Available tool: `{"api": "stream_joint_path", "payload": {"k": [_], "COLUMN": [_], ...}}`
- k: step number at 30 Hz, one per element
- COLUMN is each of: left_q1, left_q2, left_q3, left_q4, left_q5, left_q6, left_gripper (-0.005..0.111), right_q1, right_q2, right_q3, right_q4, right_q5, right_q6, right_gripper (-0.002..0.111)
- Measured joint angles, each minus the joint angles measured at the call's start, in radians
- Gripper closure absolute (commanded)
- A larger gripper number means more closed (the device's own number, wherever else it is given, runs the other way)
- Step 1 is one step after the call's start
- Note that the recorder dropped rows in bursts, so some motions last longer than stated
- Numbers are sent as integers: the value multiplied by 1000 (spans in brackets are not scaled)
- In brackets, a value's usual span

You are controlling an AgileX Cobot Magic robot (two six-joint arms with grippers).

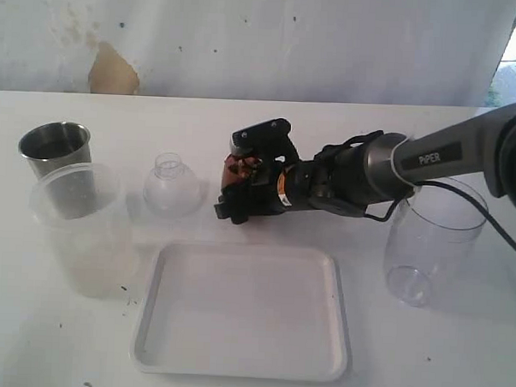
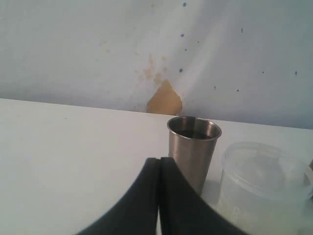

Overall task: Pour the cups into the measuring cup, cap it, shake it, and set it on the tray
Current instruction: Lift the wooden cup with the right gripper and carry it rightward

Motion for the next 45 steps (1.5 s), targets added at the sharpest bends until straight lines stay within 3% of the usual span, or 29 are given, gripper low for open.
{"api": "stream_joint_path", "payload": {"k": [1,6,31,37,45], "left_q1": [0,0,0,0,0], "left_q2": [0,0,0,0,0], "left_q3": [0,0,0,0,0], "left_q4": [0,0,0,0,0], "left_q5": [0,0,0,0,0], "left_q6": [0,0,0,-2,-4], "left_gripper": [107,107,107,107,107], "right_q1": [0,0,0,-33,-242], "right_q2": [0,-59,-791,-798,-798], "right_q3": [0,5,174,199,199], "right_q4": [0,-25,-40,22,519], "right_q5": [14,105,204,476,544], "right_q6": [0,0,-22,-262,-742], "right_gripper": [109,108,108,108,108]}}
